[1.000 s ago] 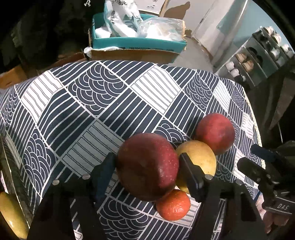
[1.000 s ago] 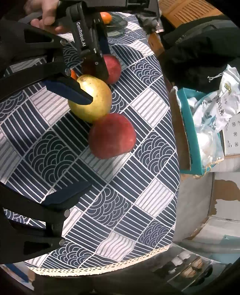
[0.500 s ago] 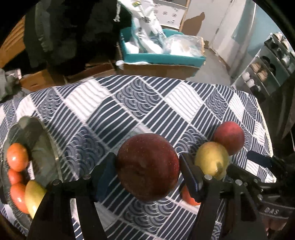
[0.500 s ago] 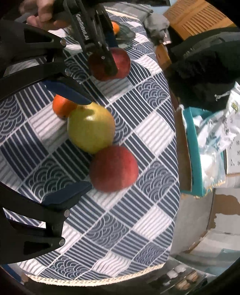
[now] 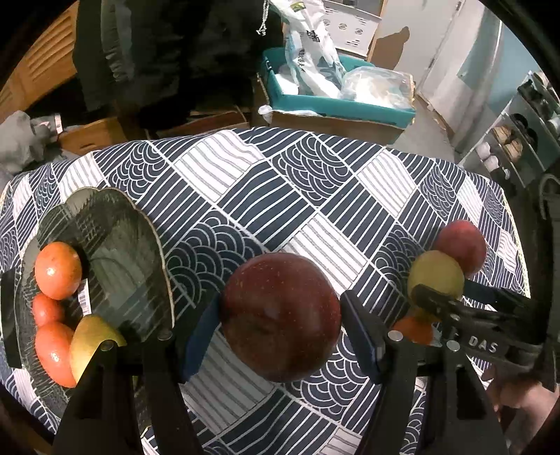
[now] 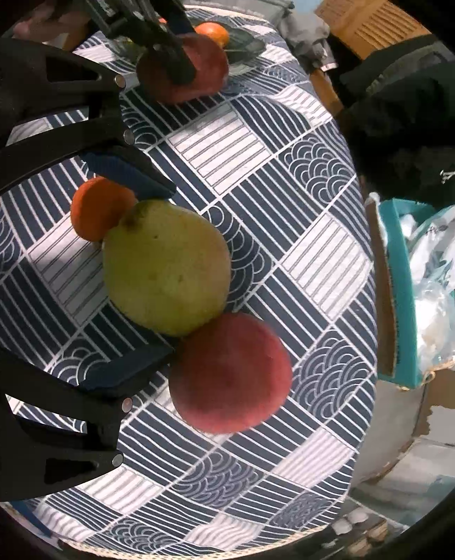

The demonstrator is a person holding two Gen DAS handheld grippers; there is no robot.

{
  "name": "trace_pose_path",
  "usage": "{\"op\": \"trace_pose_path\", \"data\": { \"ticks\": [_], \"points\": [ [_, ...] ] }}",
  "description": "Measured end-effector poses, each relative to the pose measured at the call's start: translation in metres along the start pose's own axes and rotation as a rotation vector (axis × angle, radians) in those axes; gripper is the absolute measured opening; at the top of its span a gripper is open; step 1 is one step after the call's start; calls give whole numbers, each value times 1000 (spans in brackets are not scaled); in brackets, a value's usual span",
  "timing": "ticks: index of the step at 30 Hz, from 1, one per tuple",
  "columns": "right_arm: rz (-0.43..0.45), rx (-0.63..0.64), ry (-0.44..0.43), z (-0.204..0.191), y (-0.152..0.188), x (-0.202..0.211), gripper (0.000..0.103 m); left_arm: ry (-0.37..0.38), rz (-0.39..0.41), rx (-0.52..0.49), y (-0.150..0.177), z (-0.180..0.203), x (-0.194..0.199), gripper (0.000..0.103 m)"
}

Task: Organize fruits
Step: 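Lift the red apple and yellow pear and carry them over the glass bowl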

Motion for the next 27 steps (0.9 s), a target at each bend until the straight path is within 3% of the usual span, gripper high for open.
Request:
{"op": "trace_pose_path", "data": {
  "ticks": [5, 8, 17, 27],
  "points": [
    [-18, -14, 22, -1, -2, -11, 84, 5, -2, 0, 4, -3, 1, 71],
    [-35, -22, 31, 2, 0, -20, 78, 6, -2, -4, 5, -4, 1, 71],
    [6, 54, 73, -3, 0, -18, 76, 8, 18, 4, 6, -7, 15, 71],
    [81, 106, 83, -7, 9, 17, 75, 6, 50, -7, 8, -3, 37, 71]
  ]
}}
Point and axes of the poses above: each gripper's, at about its wrist camera, not at the fingertips, and x roughly against the way its jaws point, z to its right, y to its underside, the point moved 10 cm from there along -x, roughly the way its jaws point, and after that the axes turned 6 degrees about -z, right-handed, at the moved point
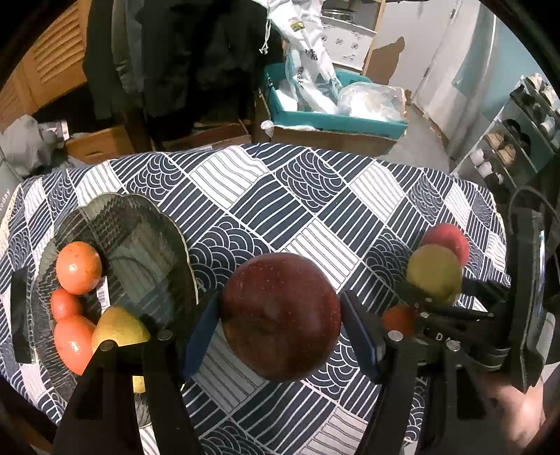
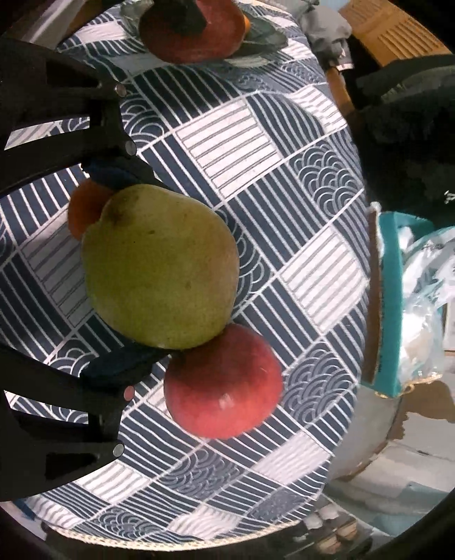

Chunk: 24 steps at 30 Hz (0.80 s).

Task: Organize fruits
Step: 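Lift the red apple and yellow pear and carry them over the glass bowl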

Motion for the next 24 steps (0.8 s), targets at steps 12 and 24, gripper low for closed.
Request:
{"op": "trace_pose_path", "data": {
  "ticks": [12, 24],
  "points": [
    [156, 58, 5, -14, -21, 76, 75, 25, 74, 4, -5, 4, 52, 71],
    [300, 129, -17, -37, -33, 151, 75, 44, 173, -14, -9, 8, 106, 71]
  ]
}}
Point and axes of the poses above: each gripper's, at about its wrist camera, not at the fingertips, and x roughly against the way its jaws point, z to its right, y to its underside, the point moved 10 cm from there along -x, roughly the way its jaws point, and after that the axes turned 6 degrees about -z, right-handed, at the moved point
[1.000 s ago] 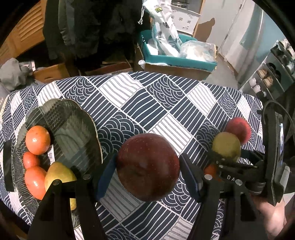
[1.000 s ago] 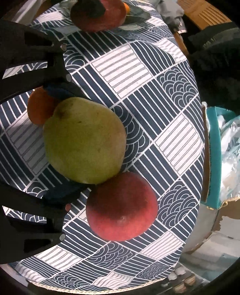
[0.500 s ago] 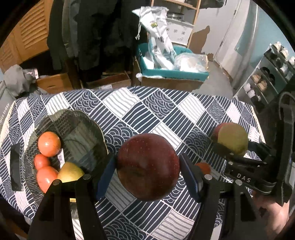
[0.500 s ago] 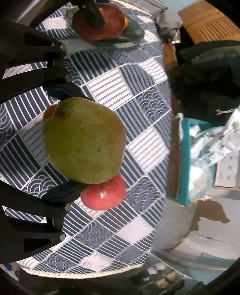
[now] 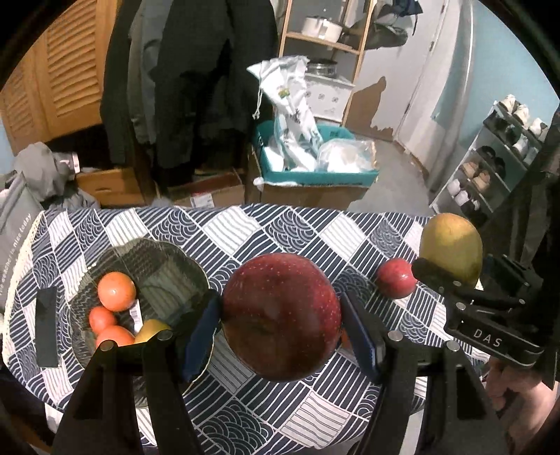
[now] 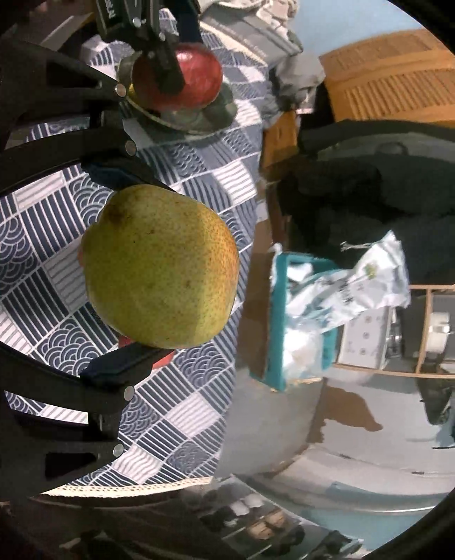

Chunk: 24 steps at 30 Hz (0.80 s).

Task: Organize fruits
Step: 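Lift the red apple and yellow pear and carry them over the glass bowl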

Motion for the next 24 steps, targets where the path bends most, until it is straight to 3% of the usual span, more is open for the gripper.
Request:
{"op": "trace_pose_path", "data": {
  "ticks": [15, 24],
  "points": [
    [93, 46, -57, -22, -19, 48, 75, -14, 73, -2, -9, -10, 42, 71],
    [103, 68, -91, -41, -26, 50, 75, -24, 86, 24, -12, -25, 50, 71]
  ]
}}
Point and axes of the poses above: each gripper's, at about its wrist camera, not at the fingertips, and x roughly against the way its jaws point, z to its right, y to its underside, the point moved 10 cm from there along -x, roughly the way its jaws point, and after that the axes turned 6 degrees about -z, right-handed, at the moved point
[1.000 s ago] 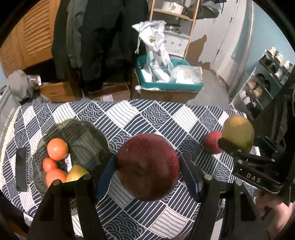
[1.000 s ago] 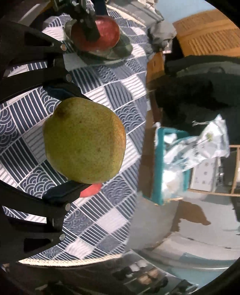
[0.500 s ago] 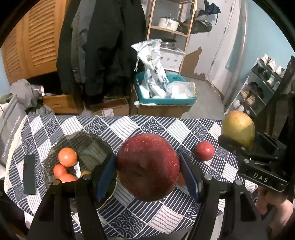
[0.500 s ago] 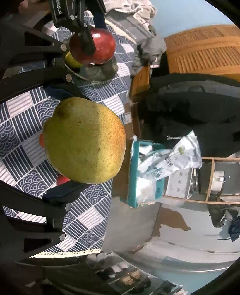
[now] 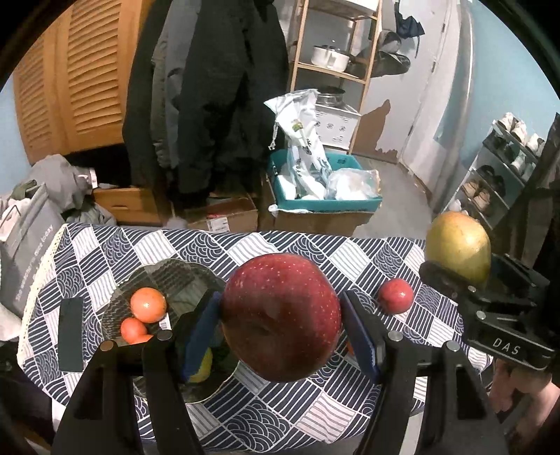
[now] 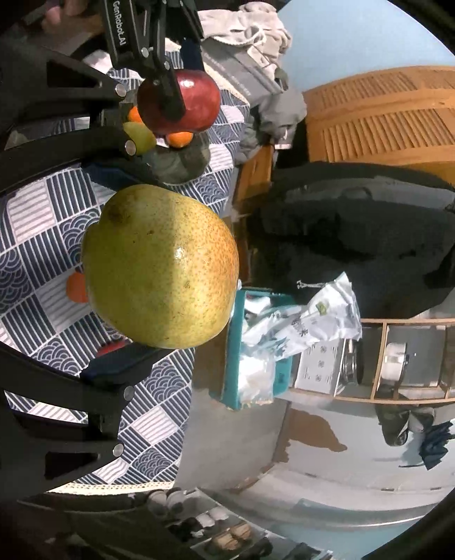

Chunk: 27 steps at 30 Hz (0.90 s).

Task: Organize fruits
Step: 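Lift the red apple and yellow pear and carry them over the glass bowl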

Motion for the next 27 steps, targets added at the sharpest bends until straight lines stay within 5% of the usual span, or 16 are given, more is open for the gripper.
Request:
{"op": "trace_pose_path", "data": {
  "ticks": [27],
  "points": [
    [-101, 124, -125, -102, -13, -87, 75, -127, -60, 199, 10, -132, -42, 71]
  ]
}}
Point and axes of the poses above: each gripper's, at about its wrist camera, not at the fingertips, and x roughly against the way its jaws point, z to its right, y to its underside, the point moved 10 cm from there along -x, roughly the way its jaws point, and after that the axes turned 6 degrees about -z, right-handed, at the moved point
